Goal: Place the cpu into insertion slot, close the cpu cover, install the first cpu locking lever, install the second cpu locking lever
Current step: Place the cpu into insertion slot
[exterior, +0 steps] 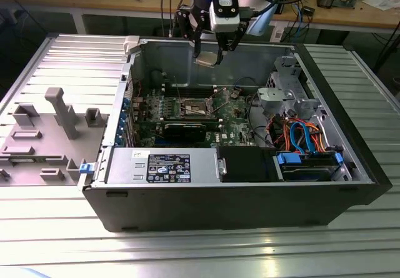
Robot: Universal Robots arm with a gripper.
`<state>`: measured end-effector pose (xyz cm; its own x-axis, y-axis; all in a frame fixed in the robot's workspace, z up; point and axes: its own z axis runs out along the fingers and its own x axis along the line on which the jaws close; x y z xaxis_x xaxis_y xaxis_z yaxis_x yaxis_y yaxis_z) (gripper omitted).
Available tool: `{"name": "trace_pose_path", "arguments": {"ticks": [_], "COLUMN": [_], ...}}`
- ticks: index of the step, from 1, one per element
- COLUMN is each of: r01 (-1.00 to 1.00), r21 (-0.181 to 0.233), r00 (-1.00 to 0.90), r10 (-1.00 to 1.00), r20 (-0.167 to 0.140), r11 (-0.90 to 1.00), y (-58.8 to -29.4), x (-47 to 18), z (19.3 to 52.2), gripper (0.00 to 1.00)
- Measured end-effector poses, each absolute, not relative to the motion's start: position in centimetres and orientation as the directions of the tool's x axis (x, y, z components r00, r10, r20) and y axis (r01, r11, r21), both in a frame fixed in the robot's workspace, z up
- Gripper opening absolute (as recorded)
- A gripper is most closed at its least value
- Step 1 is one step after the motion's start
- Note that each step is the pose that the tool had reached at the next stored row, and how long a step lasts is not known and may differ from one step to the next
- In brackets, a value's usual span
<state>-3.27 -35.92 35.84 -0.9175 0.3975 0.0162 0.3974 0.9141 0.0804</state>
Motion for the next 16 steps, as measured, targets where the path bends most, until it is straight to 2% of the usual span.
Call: {"name": "trace_pose_path", "arguments": {"ticks": [16], "r01": [0.405], "r21": [0.08], "r00": [-0.914], "r10": [0.405], "r20": [0.016], "r11": [0.911], "y": [-35.92], "x": [-3.28], "z": [35.8], "gripper": [0.54]}}
